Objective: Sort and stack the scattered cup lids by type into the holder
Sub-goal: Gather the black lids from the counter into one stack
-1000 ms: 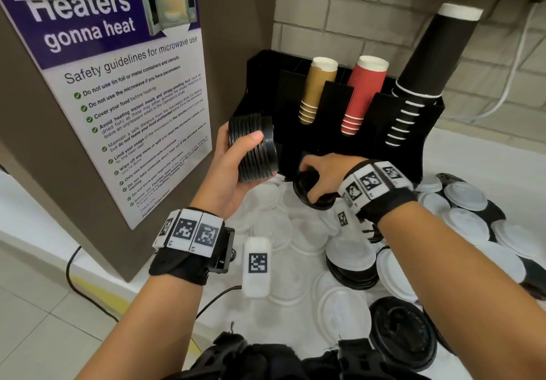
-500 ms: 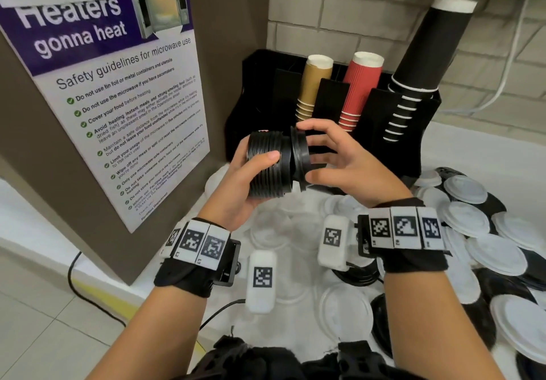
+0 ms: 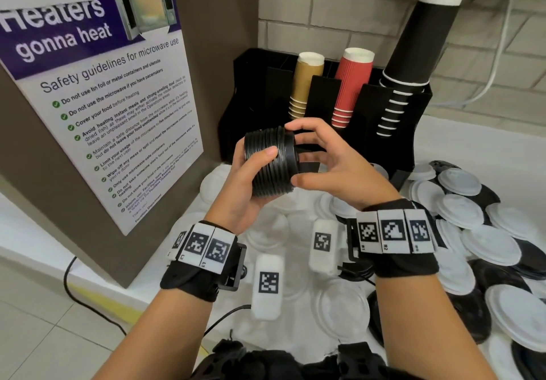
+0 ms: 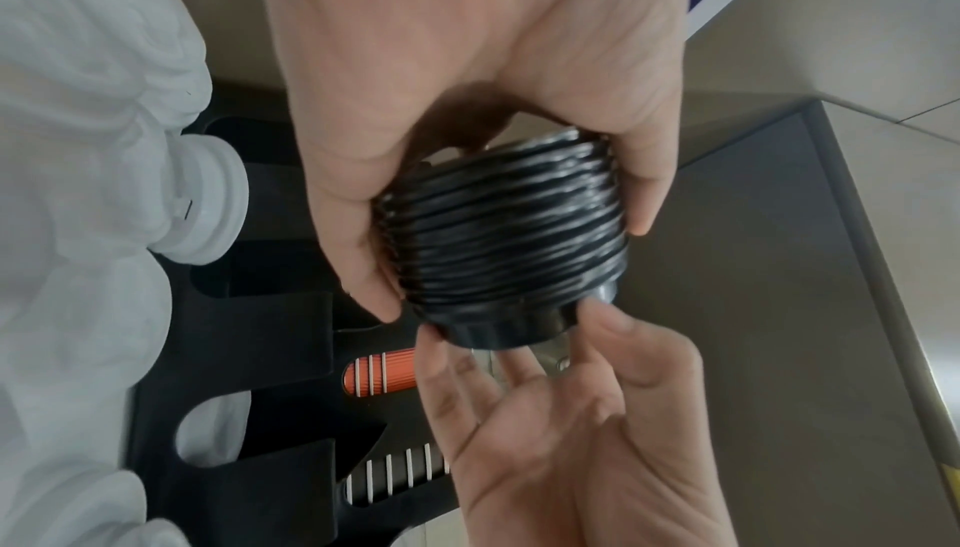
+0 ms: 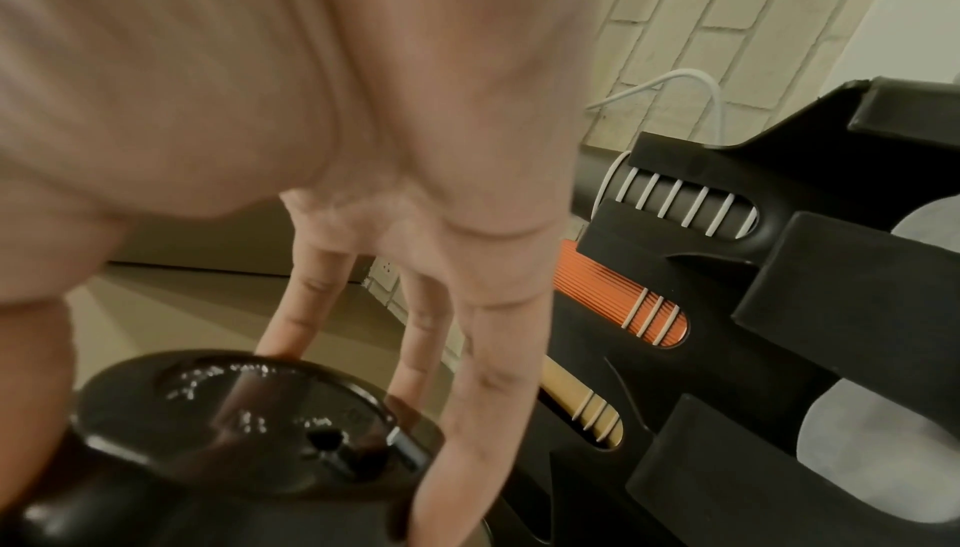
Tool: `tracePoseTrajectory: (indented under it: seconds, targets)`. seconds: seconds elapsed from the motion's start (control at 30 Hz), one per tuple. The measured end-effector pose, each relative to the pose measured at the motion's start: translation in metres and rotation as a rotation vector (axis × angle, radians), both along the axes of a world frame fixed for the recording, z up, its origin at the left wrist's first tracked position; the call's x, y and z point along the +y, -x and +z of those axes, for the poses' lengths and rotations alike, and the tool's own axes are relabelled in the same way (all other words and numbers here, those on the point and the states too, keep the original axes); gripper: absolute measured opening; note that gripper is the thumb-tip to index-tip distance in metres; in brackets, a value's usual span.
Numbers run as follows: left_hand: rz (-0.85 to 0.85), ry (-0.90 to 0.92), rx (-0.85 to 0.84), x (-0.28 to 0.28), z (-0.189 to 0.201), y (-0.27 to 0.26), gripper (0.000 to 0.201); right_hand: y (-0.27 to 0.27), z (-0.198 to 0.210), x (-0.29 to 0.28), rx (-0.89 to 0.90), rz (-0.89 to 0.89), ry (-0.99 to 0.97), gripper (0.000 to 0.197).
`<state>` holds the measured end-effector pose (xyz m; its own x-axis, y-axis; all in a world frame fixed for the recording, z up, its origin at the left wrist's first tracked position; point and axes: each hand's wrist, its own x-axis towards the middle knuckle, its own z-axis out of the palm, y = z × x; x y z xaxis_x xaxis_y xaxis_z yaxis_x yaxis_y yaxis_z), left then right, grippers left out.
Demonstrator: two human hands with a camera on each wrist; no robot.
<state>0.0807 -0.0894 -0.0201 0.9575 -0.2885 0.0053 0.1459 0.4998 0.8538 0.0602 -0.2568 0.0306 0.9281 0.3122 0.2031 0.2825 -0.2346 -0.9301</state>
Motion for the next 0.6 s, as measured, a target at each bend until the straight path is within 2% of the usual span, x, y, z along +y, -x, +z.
tracePoseTrajectory:
  seconds: [0.1,0.23,0.27,0.47,0.53,0.6]
  targets:
    - [-0.029,0.006,0.031,-0.004,0.000,0.001,0.077,-0.001,0.001,-0.004,0.018,-0.018,0.045,0.068]
    - [-0.121,0.066,0.113,-0.006,-0.003,0.001,0.047,-0.002,0.008,-0.004,-0.004,-0.097,0.140,0.049]
    - [-0.143,0.099,0.136,-0.007,-0.004,0.001,0.045,-0.003,0.012,-0.004,-0.026,-0.115,0.179,0.046]
    - [-0.178,0.349,0.196,-0.008,-0.010,-0.003,0.054,-0.013,0.026,-0.026,-0.089,-0.210,0.419,0.037]
    - [-0.153,0.368,0.210,-0.005,-0.011,-0.004,0.053,-0.015,0.021,-0.033,-0.051,-0.071,0.703,0.041]
    - [-0.128,0.378,0.227,-0.002,-0.011,-0.005,0.050,-0.015,0.004,-0.033,0.139,0.150,1.110,0.061]
